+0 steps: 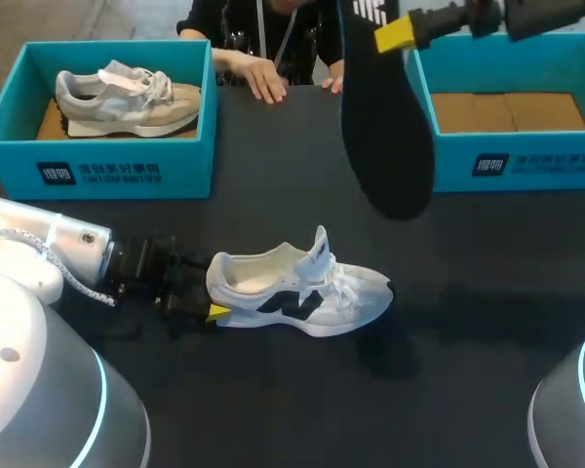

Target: Take the shoe out of the shoebox, open the shoe tongue, remove and reinsert the insole, then place the shoe into the shoebox

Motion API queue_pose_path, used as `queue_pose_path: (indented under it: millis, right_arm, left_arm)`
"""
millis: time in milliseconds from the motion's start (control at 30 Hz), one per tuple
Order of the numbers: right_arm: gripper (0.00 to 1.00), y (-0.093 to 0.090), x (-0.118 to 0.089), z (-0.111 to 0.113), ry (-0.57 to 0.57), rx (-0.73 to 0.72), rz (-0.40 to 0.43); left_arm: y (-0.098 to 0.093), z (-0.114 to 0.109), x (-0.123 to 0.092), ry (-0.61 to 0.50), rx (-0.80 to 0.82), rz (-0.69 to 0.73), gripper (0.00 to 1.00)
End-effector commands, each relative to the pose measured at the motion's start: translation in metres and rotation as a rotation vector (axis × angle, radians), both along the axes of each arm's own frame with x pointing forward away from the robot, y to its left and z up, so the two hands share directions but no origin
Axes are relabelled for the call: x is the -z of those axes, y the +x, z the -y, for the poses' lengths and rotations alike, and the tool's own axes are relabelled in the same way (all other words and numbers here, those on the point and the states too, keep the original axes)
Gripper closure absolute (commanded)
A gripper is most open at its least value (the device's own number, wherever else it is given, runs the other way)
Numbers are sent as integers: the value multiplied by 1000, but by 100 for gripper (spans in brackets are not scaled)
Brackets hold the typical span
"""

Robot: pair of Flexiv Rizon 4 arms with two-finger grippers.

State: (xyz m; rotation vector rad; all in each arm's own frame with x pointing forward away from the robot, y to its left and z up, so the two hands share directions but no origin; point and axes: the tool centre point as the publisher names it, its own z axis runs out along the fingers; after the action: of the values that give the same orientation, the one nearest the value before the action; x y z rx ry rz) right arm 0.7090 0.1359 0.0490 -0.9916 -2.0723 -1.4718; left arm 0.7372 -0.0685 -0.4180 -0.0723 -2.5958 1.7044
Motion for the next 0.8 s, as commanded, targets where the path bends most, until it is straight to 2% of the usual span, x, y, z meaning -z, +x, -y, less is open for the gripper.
queue_pose_path:
  millis: [33, 500, 800]
  right_arm:
    - [100, -20, -1, 8, 8, 33, 17]
    - [100, -56, 2, -5, 31, 44, 24]
    - [100, -73, 5, -7, 38, 58, 24]
  left_arm:
    - [-1, 1, 3, 1, -2, 2, 100]
    - [-1, 1, 3, 1, -2, 2, 100]
    - [-1, 1, 3, 1, -2, 2, 100]
